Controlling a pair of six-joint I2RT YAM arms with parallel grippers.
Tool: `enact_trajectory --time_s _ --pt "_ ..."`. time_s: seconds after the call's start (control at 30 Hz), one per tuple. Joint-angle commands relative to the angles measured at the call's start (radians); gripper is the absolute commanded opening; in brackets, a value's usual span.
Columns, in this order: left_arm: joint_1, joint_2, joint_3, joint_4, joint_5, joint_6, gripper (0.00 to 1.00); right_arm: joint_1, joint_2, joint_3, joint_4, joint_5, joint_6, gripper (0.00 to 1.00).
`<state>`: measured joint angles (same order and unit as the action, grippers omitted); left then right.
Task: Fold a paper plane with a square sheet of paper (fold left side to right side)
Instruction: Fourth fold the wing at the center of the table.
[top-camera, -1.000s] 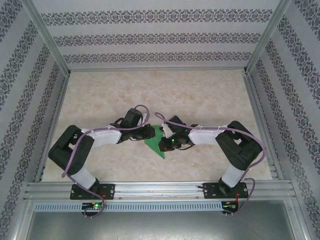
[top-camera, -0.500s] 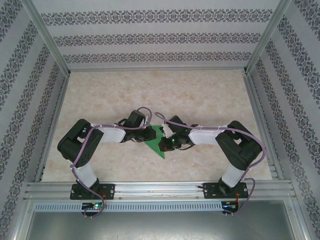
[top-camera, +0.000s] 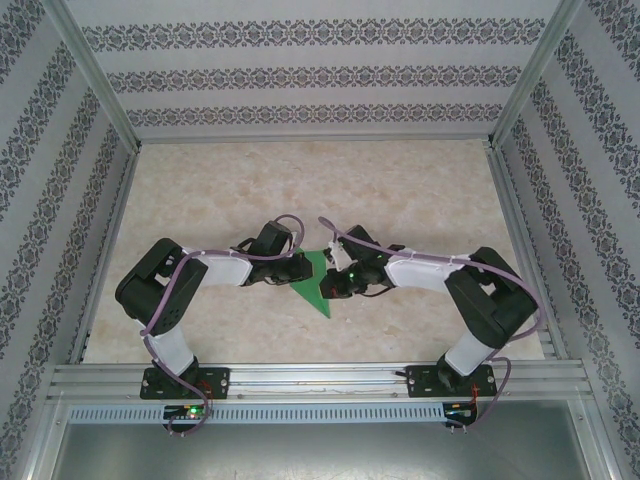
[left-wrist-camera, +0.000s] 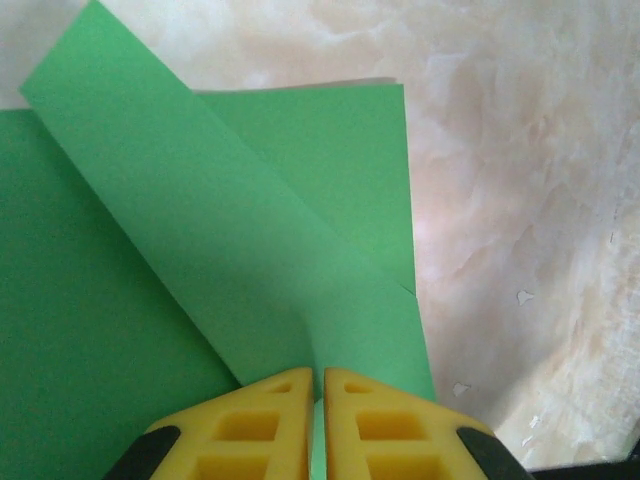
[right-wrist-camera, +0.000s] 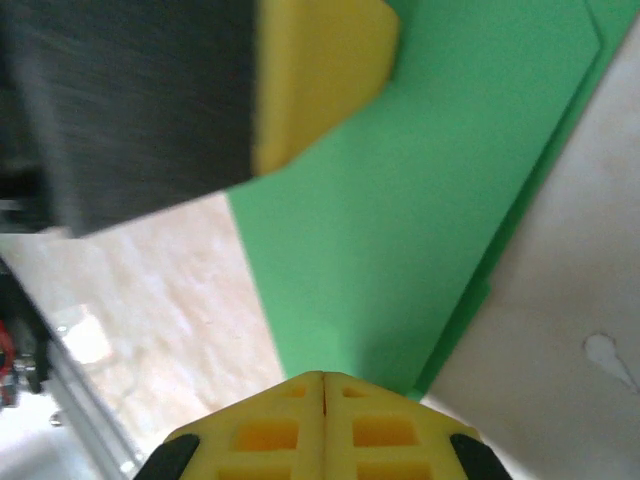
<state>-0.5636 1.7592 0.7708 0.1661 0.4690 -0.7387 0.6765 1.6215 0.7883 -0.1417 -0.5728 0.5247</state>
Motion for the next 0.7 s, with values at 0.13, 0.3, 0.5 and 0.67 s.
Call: enact_trajectory --time_s 0.13,0.3,0.5,0.67 --pt "-0.015 0.048 -0.031 -0.101 -0.099 0.008 0.12 -0.006 -0.046 -0.128 0.204 -0.169 0.139 0.00" --pt "-0.016 0.049 -0.029 -0.103 -0.102 0.009 0.12 0.010 0.002 -0.153 0.286 -0.172 0.184 0.00" --pt "-0.016 0.053 -0.024 -0.104 -0.102 0.008 0.12 0.014 0.025 -0.146 0.282 -0.143 0.180 0.00" --pt "-0.016 0.059 -0.024 -0.103 -0.101 0.006 0.12 0.014 0.043 -0.123 0.248 -0.117 0.160 0.00"
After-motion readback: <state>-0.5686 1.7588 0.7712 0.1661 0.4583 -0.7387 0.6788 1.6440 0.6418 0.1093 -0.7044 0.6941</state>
